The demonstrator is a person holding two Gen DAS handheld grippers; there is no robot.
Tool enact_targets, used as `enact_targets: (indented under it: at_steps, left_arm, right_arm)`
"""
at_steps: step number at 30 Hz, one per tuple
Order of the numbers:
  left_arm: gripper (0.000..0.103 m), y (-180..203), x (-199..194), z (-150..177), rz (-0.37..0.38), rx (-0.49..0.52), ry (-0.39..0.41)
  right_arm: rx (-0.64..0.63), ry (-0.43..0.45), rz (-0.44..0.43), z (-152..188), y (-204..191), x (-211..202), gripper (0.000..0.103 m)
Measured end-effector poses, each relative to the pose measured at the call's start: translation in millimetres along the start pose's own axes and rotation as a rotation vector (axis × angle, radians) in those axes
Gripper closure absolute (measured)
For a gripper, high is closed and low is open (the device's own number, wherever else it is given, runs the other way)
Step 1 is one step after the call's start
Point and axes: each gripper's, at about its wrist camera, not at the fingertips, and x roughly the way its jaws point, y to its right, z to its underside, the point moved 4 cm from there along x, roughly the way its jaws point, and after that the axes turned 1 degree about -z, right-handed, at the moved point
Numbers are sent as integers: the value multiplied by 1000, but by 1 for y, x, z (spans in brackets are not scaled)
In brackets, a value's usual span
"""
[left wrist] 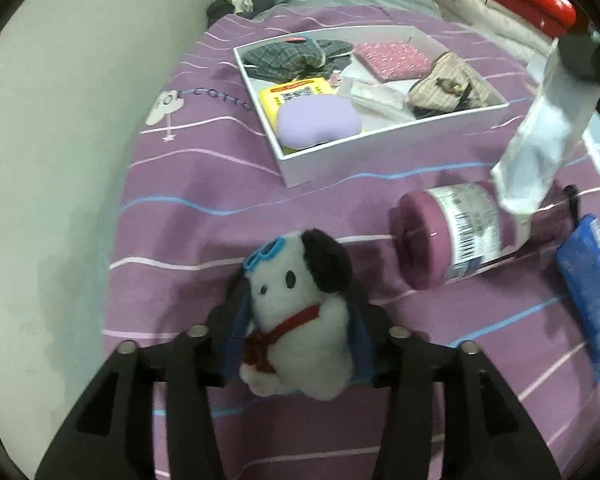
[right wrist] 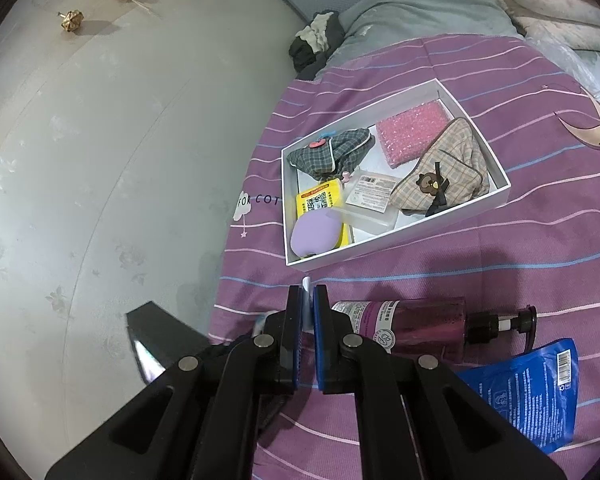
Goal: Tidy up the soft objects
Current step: 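Carry the white plush dog over the tray with the left gripper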
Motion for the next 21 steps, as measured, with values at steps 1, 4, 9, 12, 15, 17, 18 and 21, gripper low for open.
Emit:
enact_targets:
  at_steps: [1, 4, 9, 12, 15, 17, 18, 21]
  left_arm:
    - [38, -3, -3, -1, 67, -29, -2]
    - [35, -13, -7, -4, 196, -125, -24]
    - [35, -31, -9, -5, 325, -266, -71]
    - [35, -36, -6, -3, 265, -283, -81]
    - [35, -33, 1, -2, 242, -268, -95]
    - [35, -31, 2, -3, 228, -255, -92]
    - [35, -29, 4, -3, 222, -245, -91]
    - [35, -27, 4, 0, 208, -223, -95]
  right_arm:
    - [2, -1, 0, 0, 1, 1, 99]
    - [11, -11, -1, 0, 5, 5, 99]
    - [12, -40, -13, 2, 8, 17, 99]
    - [42, -54, -19, 2, 15, 27, 99]
    - [47, -52, 20, 2, 20, 32, 99]
    - [28, -54, 27, 2, 18, 33, 99]
    - [24, -47, 25, 2, 18, 33, 99]
    - [6, -35, 23, 1, 13, 30, 99]
